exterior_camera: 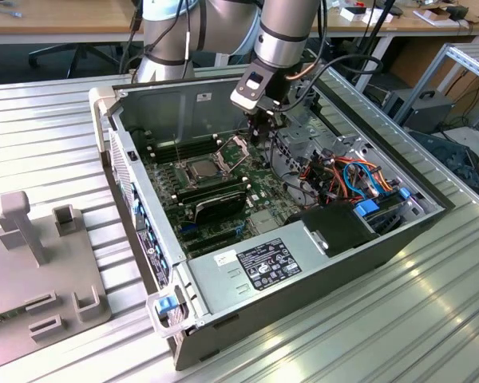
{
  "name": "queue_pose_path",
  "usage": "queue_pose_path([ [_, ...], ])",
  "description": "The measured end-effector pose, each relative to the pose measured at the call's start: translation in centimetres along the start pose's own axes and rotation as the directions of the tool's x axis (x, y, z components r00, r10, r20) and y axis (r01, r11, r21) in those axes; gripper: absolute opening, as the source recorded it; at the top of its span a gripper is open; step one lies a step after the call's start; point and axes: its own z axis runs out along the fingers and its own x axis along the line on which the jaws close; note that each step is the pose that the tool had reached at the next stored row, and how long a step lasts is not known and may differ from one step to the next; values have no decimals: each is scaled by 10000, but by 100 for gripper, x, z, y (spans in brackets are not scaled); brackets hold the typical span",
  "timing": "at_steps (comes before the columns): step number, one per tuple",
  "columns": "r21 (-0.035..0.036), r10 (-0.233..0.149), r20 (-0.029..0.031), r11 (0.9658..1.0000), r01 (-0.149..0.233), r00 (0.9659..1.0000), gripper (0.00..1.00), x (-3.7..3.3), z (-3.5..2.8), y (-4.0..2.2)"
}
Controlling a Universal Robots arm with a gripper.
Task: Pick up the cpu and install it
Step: 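Close the cpu cover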
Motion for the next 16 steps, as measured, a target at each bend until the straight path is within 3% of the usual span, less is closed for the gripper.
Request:
queue_pose_path([
  [8,6,0,0,10000,0,10000,11,-2,133,0],
  [16,6,-1,-1,10000,1,10000,11,-2,140,-4],
])
